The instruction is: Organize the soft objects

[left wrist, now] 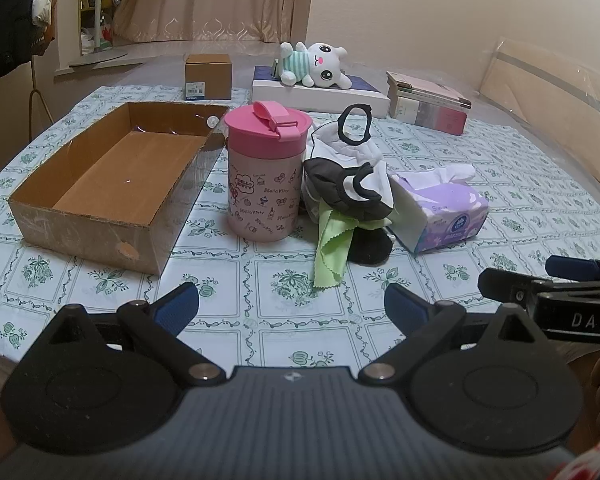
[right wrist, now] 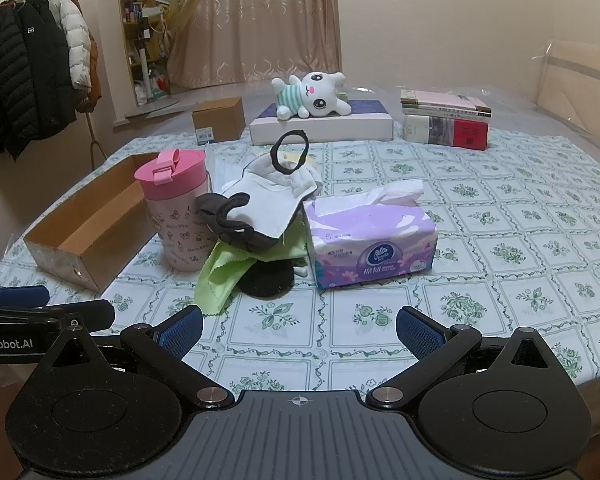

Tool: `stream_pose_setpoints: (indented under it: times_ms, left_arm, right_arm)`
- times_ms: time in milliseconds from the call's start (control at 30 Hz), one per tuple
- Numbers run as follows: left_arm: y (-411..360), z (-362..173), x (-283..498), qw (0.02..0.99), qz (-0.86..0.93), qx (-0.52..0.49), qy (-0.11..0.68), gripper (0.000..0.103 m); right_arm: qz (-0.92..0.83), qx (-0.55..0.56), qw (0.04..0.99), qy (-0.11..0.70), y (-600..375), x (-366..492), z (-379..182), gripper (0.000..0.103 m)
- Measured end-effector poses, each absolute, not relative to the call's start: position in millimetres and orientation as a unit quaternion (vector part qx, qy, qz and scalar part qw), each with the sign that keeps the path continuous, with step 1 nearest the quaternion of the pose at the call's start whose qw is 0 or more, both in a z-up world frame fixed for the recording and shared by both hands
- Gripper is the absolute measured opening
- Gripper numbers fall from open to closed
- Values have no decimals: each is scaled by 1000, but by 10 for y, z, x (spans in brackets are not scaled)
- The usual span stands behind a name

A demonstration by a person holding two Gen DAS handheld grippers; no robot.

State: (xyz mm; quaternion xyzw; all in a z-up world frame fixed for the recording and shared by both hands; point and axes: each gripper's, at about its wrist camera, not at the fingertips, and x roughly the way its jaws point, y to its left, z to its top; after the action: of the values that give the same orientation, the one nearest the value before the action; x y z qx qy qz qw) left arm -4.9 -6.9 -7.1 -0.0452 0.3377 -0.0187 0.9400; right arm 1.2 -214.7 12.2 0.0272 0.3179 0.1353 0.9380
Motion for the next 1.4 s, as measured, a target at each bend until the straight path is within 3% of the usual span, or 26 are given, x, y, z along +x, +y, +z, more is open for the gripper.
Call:
stream_pose_setpoints:
  times_ms: [600, 1100, 1267, 1400]
  left_arm:
    - [50, -84, 82, 940, -23, -54, 337, 98]
    - [312, -228, 638, 942, -23, -23, 333, 94]
    - [337, -319, 800, 942, -30, -13, 335, 94]
    - [338, -389, 897, 941, -34, -3, 336, 94]
  right_arm:
    - [142, 19, 940, 309, -2117, 147, 158, 102]
    - [213, -78, 934, 275, -1732, 813, 79, 102]
    - [253, -116, 917, 285, -1514, 1153, -55, 86]
    - [285, -146, 902, 289, -1347, 1412, -180, 84]
